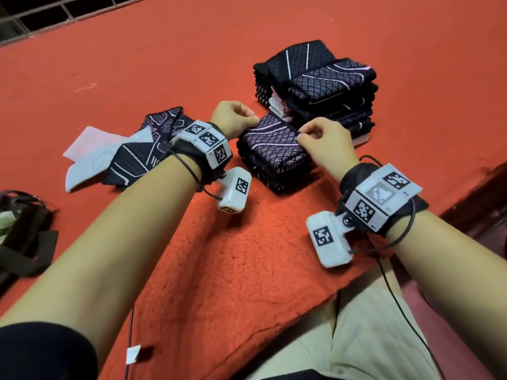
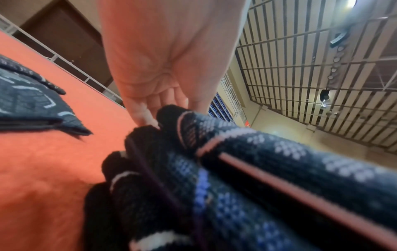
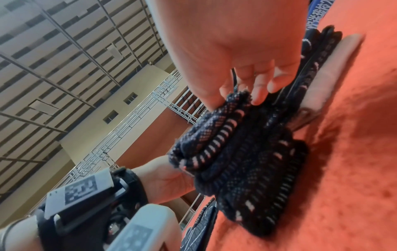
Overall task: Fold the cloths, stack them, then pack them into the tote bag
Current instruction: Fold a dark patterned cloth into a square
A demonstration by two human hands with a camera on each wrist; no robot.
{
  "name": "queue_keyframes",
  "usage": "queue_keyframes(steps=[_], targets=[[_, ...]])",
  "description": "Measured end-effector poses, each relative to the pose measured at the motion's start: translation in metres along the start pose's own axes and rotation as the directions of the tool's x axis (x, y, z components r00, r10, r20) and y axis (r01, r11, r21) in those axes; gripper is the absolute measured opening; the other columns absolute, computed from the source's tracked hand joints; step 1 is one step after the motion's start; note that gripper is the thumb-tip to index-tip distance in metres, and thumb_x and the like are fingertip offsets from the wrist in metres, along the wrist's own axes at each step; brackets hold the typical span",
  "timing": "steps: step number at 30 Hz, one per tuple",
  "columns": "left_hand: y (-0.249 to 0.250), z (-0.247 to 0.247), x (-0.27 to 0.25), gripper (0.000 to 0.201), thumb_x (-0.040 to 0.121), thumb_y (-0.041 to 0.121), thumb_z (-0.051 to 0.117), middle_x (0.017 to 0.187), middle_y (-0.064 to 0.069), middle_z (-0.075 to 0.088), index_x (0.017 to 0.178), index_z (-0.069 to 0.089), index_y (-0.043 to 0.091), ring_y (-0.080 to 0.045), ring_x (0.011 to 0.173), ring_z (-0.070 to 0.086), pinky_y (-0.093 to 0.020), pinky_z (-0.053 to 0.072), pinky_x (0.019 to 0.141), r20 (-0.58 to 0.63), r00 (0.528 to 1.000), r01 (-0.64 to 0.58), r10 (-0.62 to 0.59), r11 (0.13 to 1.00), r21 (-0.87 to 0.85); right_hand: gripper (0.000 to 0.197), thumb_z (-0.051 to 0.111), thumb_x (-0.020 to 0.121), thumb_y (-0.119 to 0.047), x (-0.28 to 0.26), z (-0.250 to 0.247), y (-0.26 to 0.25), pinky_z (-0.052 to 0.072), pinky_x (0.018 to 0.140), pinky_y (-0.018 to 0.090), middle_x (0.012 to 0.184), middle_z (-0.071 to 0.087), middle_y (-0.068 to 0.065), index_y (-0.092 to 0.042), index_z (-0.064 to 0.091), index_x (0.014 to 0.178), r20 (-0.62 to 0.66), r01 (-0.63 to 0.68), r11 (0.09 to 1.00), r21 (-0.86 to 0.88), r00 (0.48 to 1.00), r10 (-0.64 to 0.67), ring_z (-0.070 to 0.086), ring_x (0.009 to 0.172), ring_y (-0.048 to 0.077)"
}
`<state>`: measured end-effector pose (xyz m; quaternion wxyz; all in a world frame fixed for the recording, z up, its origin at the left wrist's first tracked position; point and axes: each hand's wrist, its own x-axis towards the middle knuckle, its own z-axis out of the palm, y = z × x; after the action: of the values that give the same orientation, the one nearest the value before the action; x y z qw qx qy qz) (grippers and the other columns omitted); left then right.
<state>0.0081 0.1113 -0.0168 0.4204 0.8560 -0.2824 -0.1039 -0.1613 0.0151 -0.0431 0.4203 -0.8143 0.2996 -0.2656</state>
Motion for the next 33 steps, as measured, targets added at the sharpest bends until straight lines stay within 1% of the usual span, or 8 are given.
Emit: queue_keyframes(steps=[5,9,12,17,22,27,29,33], targets=[[0.007,-0.004,-0.012,0.024,0.084,0.008,0.064,0.06,0.004,0.055,0.064,0.056,0.019,0.005,0.034,0.046,-0.013,0.037,0.039,-0.001,1.0,0.003,-0.003,0.998,-0.069,0.012,0.059,0.083,-0.018,-0.003,-0.005,-0.004,0.035,0.073,0.019,0.082,0.059,-0.002,-0.016,0.068,0.092,0.007,0.039,0.999,-0.001,0.999,-0.039,0.052,0.081,0.009],[0.018,-0.02,-0.021,0.021,0.087,0.008,0.057,0.067,0.005,0.058,0.069,0.058,0.02,-0.005,0.052,0.047,-0.015,0.036,0.042,0.019,1.0,-0.019,0.02,0.997,-0.071,0.009,0.059,0.083,-0.018,-0.005,-0.008,-0.013,0.036,0.074,0.02,0.089,0.06,0.002,-0.019,0.064,0.091,-0.02,0.087,0.996,-0.003,0.996,-0.087,0.054,0.084,0.013],[0.023,-0.038,-0.029,0.021,0.088,0.009,0.055,0.07,0.005,0.059,0.071,0.059,0.021,-0.008,0.058,0.048,-0.017,0.035,0.046,0.031,0.998,-0.046,0.049,0.996,-0.079,0.01,0.056,0.083,-0.019,-0.007,-0.008,-0.025,0.04,0.086,0.027,0.103,0.058,0.009,-0.021,0.061,0.092,-0.07,0.157,0.985,-0.068,0.984,-0.162,0.054,0.099,0.023],[0.017,-0.072,-0.046,0.022,0.086,0.007,0.053,0.066,0.007,0.061,0.07,0.059,0.021,-0.004,0.055,0.05,-0.018,0.037,0.05,0.049,0.994,-0.09,0.093,0.994,-0.061,0.016,0.051,0.083,-0.017,-0.025,0.004,-0.057,0.043,0.089,0.041,0.097,0.056,0.005,-0.017,0.062,0.094,-0.052,0.315,0.941,-0.124,0.945,-0.323,0.054,0.099,0.027],[-0.014,-0.107,-0.067,0.021,0.089,0.009,0.056,0.059,0.009,0.062,0.071,0.059,0.021,0.003,0.043,0.048,-0.012,0.036,0.043,0.063,0.992,-0.111,0.108,0.993,0.038,0.016,0.051,0.083,-0.013,-0.042,0.041,-0.087,0.044,0.084,0.037,0.092,0.06,0.005,-0.014,0.063,0.093,0.093,0.426,0.897,-0.119,0.904,-0.417,0.056,0.092,0.024],[-0.059,-0.143,-0.085,0.02,0.088,0.011,0.057,0.058,0.008,0.061,0.07,0.059,0.019,0.003,0.042,0.048,-0.01,0.036,0.04,0.021,1.0,-0.022,0.019,0.992,0.124,0.017,0.052,0.084,-0.015,-0.041,0.092,-0.106,0.043,0.085,0.033,0.099,0.065,0.006,-0.015,0.064,0.096,0.307,0.404,0.899,-0.168,0.888,-0.341,0.058,0.1,0.026],[-0.08,-0.156,-0.092,0.022,0.088,0.012,0.057,0.051,0.011,0.059,0.068,0.058,0.02,0.005,0.037,0.047,-0.008,0.036,0.038,0.004,0.999,0.036,-0.038,0.986,0.162,0.017,0.052,0.085,-0.017,-0.038,0.112,-0.108,0.042,0.085,0.031,0.105,0.065,0.007,-0.015,0.062,0.098,0.392,0.373,0.901,-0.22,0.88,-0.269,0.057,0.104,0.027],[-0.121,-0.173,-0.1,0.02,0.087,0.017,0.058,0.057,0.009,0.057,0.068,0.058,0.022,0.002,0.044,0.049,-0.012,0.04,0.042,-0.031,0.985,0.175,-0.172,0.955,0.238,0.032,0.055,0.086,-0.02,-0.031,0.146,-0.105,0.04,0.078,0.031,0.115,0.06,0.014,-0.007,0.053,0.116,0.461,0.24,0.922,-0.304,0.884,-0.078,0.055,0.107,0.03]])
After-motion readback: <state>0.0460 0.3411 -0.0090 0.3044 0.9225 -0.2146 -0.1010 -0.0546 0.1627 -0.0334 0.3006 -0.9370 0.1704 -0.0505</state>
